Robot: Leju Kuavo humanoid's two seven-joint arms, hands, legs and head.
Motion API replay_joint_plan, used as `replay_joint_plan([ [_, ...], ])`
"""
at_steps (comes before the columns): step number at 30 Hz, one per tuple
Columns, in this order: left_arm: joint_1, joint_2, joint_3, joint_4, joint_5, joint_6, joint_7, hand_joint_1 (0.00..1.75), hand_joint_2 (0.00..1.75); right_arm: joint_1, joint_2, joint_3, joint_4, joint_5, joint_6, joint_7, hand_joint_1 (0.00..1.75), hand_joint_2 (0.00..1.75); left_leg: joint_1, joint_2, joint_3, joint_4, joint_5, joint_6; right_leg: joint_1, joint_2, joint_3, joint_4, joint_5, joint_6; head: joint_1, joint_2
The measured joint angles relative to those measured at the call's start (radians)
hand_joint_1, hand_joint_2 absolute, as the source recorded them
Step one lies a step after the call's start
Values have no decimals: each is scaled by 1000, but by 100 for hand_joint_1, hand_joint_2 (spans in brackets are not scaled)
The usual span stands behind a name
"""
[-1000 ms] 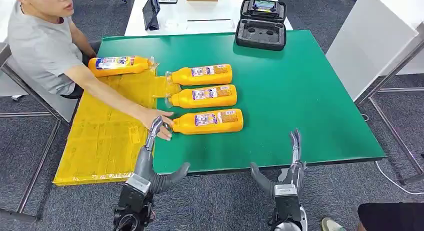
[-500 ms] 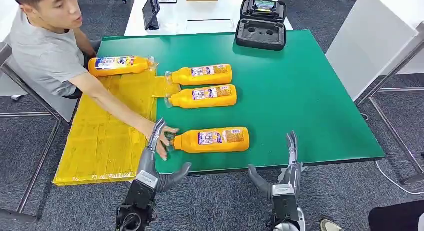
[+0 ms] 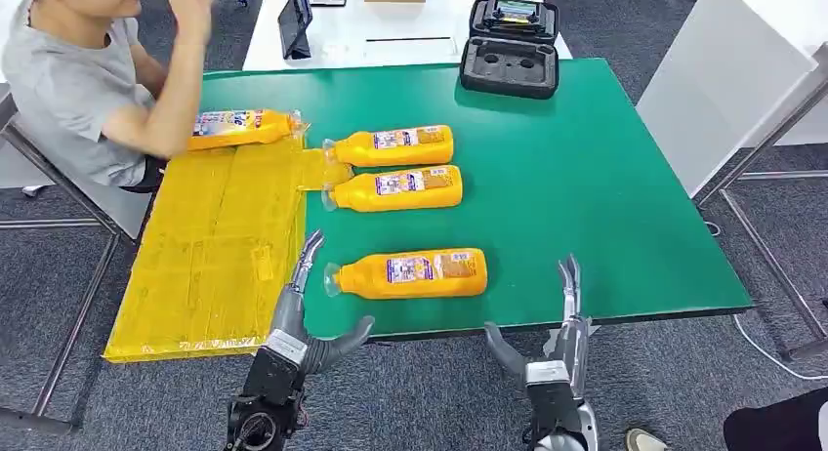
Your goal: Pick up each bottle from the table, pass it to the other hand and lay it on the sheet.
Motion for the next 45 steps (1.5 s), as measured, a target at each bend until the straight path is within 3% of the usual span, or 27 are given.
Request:
replay_joint_plan([
  [4,0,0,0,3,0,2,0,0,175,-4,-10,12,5,111,-9,41,0,175,0,0,0,0,0,0,0,0,0,0,0,0,0,0],
  [10,-2,0,-1,4,14,-8,-13,0,175,-39,-39,19,20,213,76,88,0,175,0,0,0,0,0,0,0,0,0,0,0,0,0,0],
  [32,-50,0,-28,32,51,-75,-38,0,175,-183,-51,16,138,415,189,160,0,175,0,0,0,0,1,1,0,0,0,0,1,1,0,0],
  [39,-60,0,-35,48,74,-85,-50,0,175,-206,-53,29,178,529,251,206,0,175,0,0,0,0,1,1,0,0,0,0,1,1,0,0],
  [45,-67,0,-35,59,75,-87,-51,0,175,-214,-56,36,201,536,254,210,0,175,0,0,-1,0,0,1,0,0,0,0,1,1,0,0],
])
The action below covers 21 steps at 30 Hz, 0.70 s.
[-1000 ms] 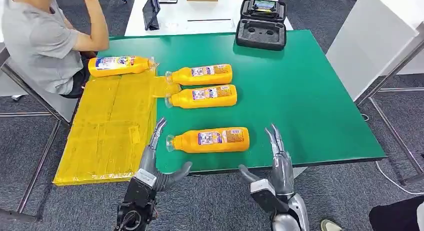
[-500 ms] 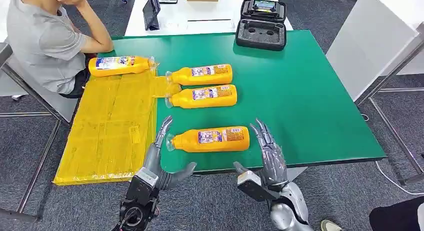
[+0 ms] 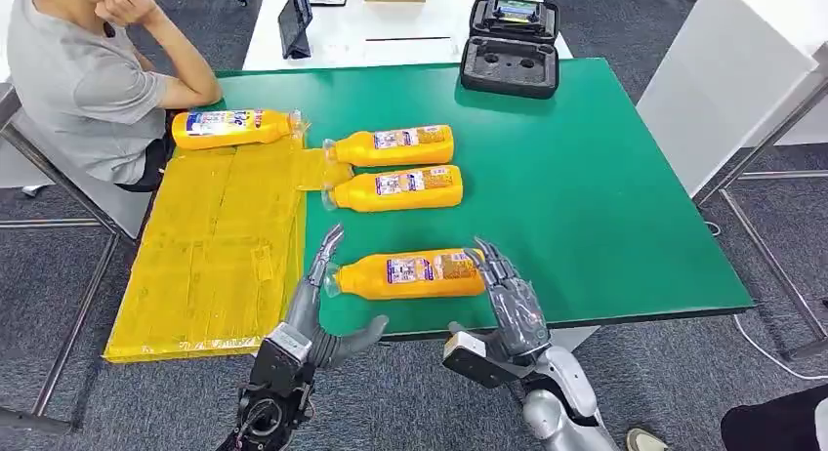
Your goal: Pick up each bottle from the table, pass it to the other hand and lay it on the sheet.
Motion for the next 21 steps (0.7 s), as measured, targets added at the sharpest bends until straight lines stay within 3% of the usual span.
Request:
replay_joint_plan([
  [21,-22,1,-1,20,10,-25,-10,0,175,-39,-1,32,79,154,100,66,0,175,0,0,0,0,0,0,0,0,0,0,0,0,0,0],
])
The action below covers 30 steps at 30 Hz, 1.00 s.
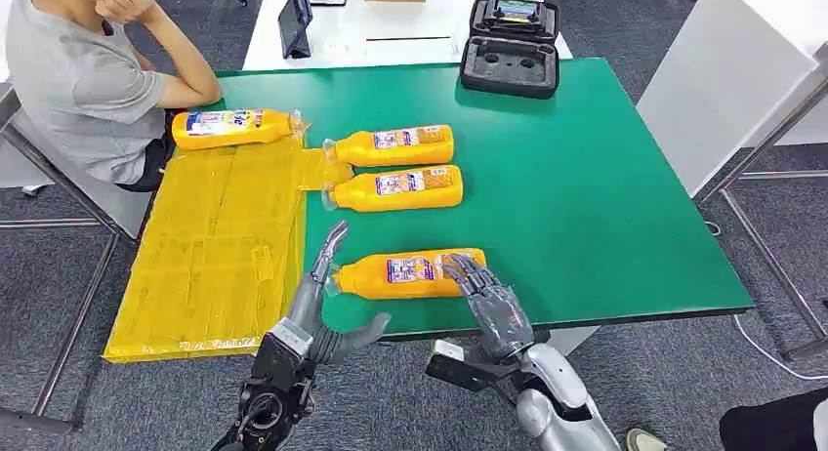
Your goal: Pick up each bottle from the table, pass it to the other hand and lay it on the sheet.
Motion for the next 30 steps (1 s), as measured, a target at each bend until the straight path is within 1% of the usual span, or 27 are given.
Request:
replay_joint_plan([
  [4,-3,0,-1,1,0,-15,-5,0,175,-31,0,0,31,19,8,11,0,175,0,0,0,0,0,0,0,0,0,0,0,0,0,0],
  [9,-19,0,-16,6,0,-21,-3,0,175,-87,10,2,102,60,-25,4,0,175,0,0,0,0,1,1,0,0,0,0,1,1,0,0],
  [13,-22,0,-17,8,2,-21,0,0,175,-108,14,15,125,121,-48,29,0,175,0,0,0,0,1,1,0,0,0,0,1,1,0,0],
  [18,-22,0,-17,8,5,-18,2,0,175,-123,18,29,136,151,-52,39,0,175,0,0,0,0,1,1,0,0,0,0,0,1,0,0],
  [30,-22,0,-17,8,5,-18,5,0,175,-139,21,37,151,129,-33,39,0,175,0,0,0,0,1,1,0,0,0,0,1,1,0,0],
])
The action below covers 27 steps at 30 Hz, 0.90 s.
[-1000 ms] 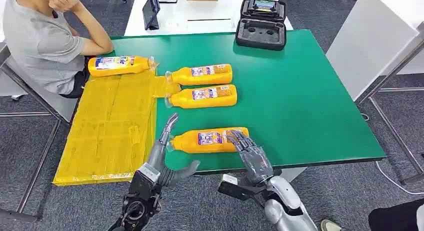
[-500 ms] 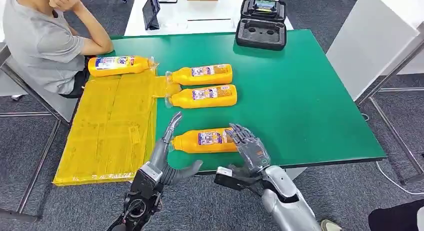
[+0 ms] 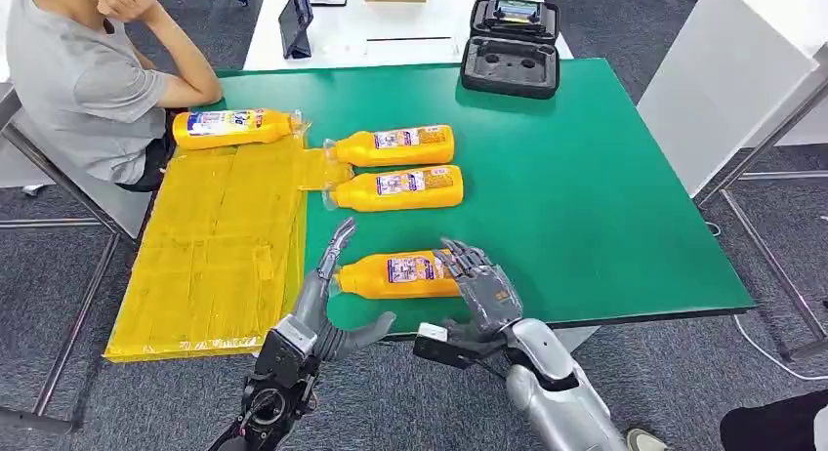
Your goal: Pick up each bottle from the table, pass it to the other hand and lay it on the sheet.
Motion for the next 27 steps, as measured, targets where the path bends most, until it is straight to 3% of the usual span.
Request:
replay_joint_plan([
  [27,3,-15,0,0,-15,-11,12,0,175,-133,40,0,262,11,-39,-24,0,175,0,0,0,0,0,0,0,0,0,0,0,0,0,0],
])
